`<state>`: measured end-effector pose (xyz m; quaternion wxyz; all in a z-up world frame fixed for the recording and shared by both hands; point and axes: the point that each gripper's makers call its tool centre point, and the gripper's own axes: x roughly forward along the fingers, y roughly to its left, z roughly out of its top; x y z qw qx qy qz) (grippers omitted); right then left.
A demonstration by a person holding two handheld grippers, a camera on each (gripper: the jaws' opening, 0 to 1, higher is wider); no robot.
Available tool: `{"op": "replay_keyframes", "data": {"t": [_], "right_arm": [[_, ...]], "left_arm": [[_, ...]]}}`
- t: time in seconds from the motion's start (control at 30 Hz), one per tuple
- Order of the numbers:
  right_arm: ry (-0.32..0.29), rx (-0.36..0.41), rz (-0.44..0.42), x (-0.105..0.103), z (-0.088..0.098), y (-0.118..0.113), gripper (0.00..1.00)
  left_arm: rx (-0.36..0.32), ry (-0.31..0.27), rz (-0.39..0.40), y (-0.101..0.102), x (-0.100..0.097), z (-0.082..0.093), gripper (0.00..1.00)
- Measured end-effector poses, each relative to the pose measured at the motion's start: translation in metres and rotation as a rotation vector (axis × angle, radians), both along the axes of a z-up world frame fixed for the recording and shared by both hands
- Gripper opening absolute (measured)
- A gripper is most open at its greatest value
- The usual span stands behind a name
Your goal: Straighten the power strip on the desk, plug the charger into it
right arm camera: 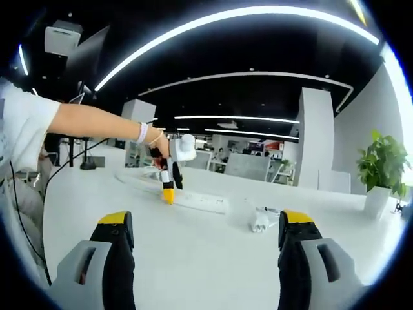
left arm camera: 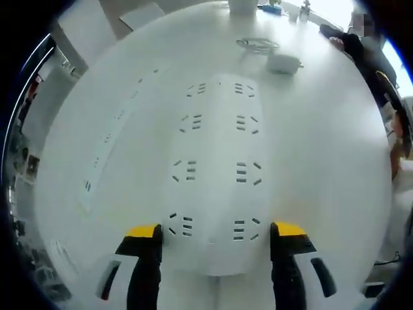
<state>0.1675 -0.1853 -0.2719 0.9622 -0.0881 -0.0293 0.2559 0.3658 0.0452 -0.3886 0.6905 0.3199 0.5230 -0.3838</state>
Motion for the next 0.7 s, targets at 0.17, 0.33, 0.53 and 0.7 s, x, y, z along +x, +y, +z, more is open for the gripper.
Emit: {"op": "replay_keyframes", "data": {"t": [0.17,0.33,0.53,0.7], "right_arm": [[0.001,0.001,-0.003,0.0,-0.001,-0.001,0.93],[0.006,0.001,0.0,0.0,-0.003,0.0,0.92],[0.017,0.003,-0.003,0.0,-0.006,-0.001,0.92],[0.045,0.008,-0.012,0.002,-0.011,-0.002,0.92]], "left_arm": [[-0.004,-0.002,0.005,0.001,0.0,0.0,0.66],[0.002,0.002,-0.001,0.003,0.006,0.001,0.66],[0.02,0.012,-0.005,0.006,0.015,0.002,0.66],[0.03,0.016,-0.012,0.006,0.013,0.002,0.65]]}}
